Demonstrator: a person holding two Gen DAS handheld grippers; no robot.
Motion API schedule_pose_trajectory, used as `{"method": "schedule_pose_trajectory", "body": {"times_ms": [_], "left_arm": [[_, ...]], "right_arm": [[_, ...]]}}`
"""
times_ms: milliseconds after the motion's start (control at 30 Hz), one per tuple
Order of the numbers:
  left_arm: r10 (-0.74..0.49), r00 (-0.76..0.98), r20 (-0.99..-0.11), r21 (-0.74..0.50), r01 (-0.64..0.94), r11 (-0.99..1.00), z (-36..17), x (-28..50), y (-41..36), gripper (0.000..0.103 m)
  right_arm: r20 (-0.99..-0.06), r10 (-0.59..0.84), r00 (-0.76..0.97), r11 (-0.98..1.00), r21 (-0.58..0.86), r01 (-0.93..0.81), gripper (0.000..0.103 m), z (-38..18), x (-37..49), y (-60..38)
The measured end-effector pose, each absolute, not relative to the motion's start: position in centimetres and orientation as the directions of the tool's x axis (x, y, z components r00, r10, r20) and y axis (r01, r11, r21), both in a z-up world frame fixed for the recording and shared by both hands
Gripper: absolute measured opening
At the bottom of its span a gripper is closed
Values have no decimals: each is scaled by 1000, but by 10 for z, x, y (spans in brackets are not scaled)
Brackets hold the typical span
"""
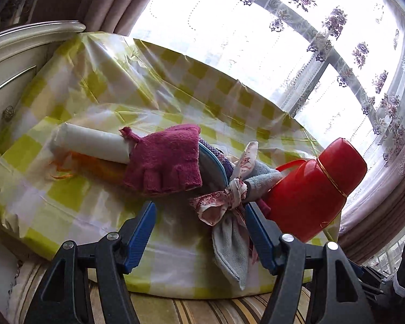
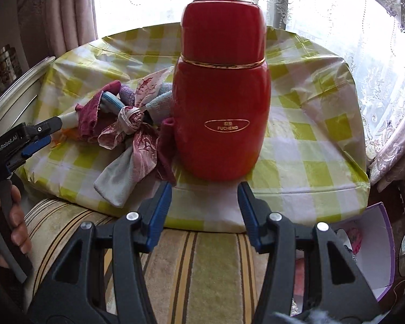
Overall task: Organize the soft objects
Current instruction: 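Grasp the white paper roll with the left tool while the right tool grasps the pink knitted glove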
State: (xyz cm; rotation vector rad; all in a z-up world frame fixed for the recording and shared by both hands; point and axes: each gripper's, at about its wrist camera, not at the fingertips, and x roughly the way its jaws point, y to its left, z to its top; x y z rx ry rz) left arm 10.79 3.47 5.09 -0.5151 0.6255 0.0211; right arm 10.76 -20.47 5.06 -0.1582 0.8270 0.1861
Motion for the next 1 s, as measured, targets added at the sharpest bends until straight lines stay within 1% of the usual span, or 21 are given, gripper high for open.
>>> {"method": "schedule_pose_trajectory", "body": {"times_ms": [133,267,400,533,667,800,833,867,967,1000], "left_arm": [[-163,818,-551,-581,-236,779,36,119,77,67],[-145,829,-540,-655,-307,690,23,132,115,66],[-141,826,-545,-733,-389,558,1,148,151,66],[-155,820,-551,-788,-450,420,-25,161,179,66],[-161,816,-556,-816,-497,296,-44,171,195,66],[-158,818,-553,-825,-513,236,-52,180,205,66],[-161,816,-556,-825,-518,225,-54,184,206,66],[-164,811,-562,-822,-525,219,-57,187,207,66],[-166,811,-562,-820,-519,239,-58,195,208,65],[-166,810,-563,-818,-517,252,-57,198,207,62]], "right_arm": [[-747,141,650,956,-68,-285,55,47,116,-174],[-746,168,644,941,-75,-331,55,45,127,-148],[-751,187,633,926,-80,-369,55,41,137,-126],[-762,220,609,908,-68,-414,55,36,149,-105],[-766,250,593,894,-54,-446,55,35,163,-83],[-776,288,561,890,0,-456,55,37,190,-64],[-777,293,557,888,7,-459,58,37,197,-59],[-776,295,558,889,8,-459,64,38,204,-53],[-776,283,564,893,-1,-450,75,39,224,-36],[-777,286,560,891,0,-455,76,39,231,-29]]}}
